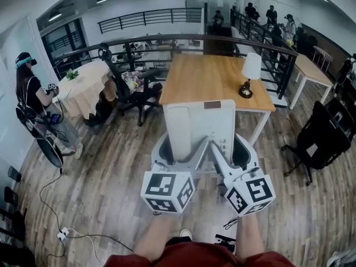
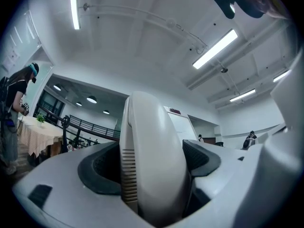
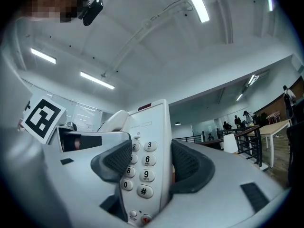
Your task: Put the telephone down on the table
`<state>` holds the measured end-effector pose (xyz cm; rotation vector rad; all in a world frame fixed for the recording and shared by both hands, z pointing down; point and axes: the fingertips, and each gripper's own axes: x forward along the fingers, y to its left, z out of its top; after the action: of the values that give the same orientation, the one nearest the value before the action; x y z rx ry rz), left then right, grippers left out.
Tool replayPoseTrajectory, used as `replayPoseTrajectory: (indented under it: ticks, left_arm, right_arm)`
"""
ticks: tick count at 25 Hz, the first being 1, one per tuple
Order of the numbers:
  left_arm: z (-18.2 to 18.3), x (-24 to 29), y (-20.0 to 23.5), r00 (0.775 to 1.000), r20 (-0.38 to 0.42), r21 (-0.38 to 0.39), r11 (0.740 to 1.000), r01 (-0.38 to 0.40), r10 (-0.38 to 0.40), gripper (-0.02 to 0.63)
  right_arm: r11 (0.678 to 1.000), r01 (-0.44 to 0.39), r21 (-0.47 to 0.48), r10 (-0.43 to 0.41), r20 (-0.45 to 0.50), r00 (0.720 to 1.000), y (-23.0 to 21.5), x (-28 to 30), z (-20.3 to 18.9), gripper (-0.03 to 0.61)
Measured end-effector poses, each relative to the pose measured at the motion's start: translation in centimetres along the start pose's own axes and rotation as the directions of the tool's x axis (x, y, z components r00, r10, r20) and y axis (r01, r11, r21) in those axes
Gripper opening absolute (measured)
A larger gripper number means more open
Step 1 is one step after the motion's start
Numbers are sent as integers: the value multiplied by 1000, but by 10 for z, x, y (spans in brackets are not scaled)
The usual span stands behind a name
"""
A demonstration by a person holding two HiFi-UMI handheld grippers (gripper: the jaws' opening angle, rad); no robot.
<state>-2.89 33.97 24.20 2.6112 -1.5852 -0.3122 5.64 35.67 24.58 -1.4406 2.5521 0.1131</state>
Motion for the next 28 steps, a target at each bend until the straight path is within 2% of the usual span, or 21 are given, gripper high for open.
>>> replayPoseTrajectory:
  ticks: [14, 28]
  left_arm:
    - [3, 27, 43, 1000, 5, 4, 1000, 29, -29, 413]
    - [-3, 114, 62, 1000, -4, 16, 999, 30, -30, 413]
  right_arm:
    - [1000, 25, -13, -25, 16, 1000, 1, 48, -12, 268]
    - [1000, 25, -2, -25, 22, 999, -64, 108, -22, 268]
